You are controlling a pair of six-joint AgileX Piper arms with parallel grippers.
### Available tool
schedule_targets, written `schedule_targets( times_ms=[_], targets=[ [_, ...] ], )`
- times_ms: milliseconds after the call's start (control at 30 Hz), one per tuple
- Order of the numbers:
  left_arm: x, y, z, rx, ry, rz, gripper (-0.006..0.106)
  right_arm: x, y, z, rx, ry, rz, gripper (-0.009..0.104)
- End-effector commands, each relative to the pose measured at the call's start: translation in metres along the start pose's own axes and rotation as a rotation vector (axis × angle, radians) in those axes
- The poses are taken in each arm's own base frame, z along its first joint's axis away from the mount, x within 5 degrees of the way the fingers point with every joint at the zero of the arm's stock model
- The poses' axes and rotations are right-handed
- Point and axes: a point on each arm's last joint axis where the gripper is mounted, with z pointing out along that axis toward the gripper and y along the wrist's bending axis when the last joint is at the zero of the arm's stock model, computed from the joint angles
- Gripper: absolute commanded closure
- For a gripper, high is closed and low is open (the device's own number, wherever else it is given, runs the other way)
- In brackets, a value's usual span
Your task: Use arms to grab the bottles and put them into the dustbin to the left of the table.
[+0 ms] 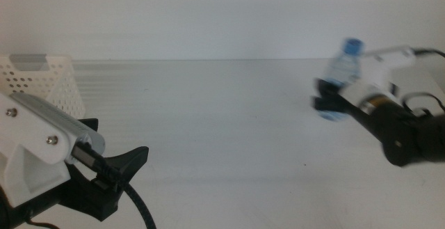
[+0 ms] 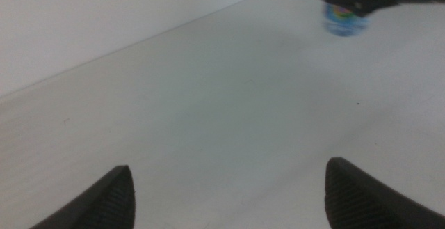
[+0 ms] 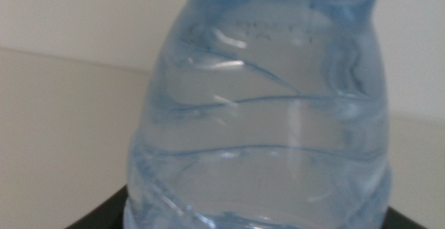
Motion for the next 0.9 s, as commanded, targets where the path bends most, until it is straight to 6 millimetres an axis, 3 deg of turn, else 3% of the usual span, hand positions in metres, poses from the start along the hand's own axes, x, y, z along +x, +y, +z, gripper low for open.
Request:
schedule_targets(
  times_ms=[0, 167, 400, 700, 867],
  targets=[
    [-0.017, 0.001, -0.003, -0.007, -0.108, -0.026, 0.010, -0.060, 0.029, -0.007, -0.115, -0.219, -0.023, 0.095],
    [-0.017, 0.001, -0.003, -0.007, -0.108, -0.026, 0.010, -0.091, 0.101, -0.010, -0.353, -0.224, -0.092, 0.095],
    [-0.017, 0.001, -0.003, -0.007, -0.108, -0.026, 0.010, -0.106, 0.159, -0.009, -0.526, -0.272, -0.093, 0.095],
    [-0.017, 0.001, -0.003, -0.007, -0.108, -0.026, 0.010, -0.089, 0.210, 0.014, -0.621, -0.256, -0.089, 0.095],
    [-0.017, 0.001, -0.003, -0.007, -0.108, -0.026, 0.010, -0.068, 0.229, 0.021, -0.656, -0.227, -0.099, 0.095]
  ],
)
